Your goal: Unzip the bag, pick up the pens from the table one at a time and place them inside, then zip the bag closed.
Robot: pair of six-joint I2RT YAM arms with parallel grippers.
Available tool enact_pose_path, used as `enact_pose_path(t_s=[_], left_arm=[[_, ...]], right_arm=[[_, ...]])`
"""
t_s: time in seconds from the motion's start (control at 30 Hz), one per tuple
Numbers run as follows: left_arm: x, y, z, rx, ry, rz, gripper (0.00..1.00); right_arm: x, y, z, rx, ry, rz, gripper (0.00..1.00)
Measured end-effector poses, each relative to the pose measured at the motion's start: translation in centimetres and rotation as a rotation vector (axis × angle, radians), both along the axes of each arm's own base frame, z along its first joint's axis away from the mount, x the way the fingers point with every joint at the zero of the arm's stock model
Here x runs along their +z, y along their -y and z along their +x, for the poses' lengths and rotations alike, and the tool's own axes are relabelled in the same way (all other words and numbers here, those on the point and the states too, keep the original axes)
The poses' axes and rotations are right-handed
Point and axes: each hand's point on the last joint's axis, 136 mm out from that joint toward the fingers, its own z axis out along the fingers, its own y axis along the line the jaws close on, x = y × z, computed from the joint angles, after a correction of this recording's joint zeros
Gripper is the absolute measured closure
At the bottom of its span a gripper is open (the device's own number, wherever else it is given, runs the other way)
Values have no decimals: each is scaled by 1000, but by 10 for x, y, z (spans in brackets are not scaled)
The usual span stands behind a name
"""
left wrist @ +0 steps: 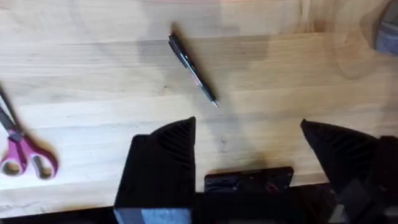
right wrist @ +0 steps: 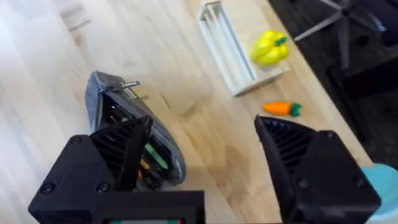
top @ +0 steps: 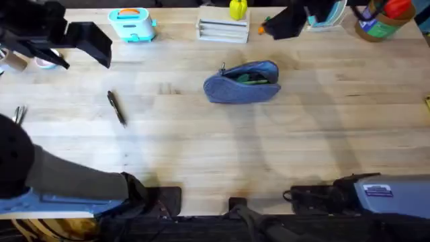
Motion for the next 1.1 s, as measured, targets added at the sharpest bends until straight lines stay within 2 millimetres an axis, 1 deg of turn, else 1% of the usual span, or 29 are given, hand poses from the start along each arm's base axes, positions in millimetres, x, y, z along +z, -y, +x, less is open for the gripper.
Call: enact_pose_path(t_s=[0.1, 0.13, 0.17, 0.27, 0.4, 0.6, 0.7, 0.87, 0.93, 1.1], left_arm=[[-14, -2, 6, 76, -44, -22, 6], [-33, -6, 9, 156, -83, 1, 6], [-40, -7, 9, 178, -94, 15, 6], [-62, -14, 6, 258, -132, 73, 6], [-95, -24, -1, 364, -172, 136, 6], [-132, -34, -25, 550, -247, 224, 6], [-144, -39, -23, 612, -221, 246, 6], [-157, -46, -3, 668, -116, 243, 6], [-161, -45, 3, 677, -89, 226, 6], [-169, -35, 6, 679, -83, 160, 7]], right_arm=[[18, 17, -2, -48, 39, 14, 4], [32, 31, -4, -87, 72, 22, 4], [36, 34, -5, -96, 80, 23, 4], [41, 39, -7, -112, 87, 28, 4], [41, 40, -7, -118, 82, 32, 4], [41, 40, -7, -118, 83, 32, 4], [42, 40, -7, -118, 87, 33, 4], [44, 39, -5, -118, 101, 35, 4], [44, 39, -5, -118, 101, 35, 4], [44, 39, -5, -118, 101, 35, 4]])
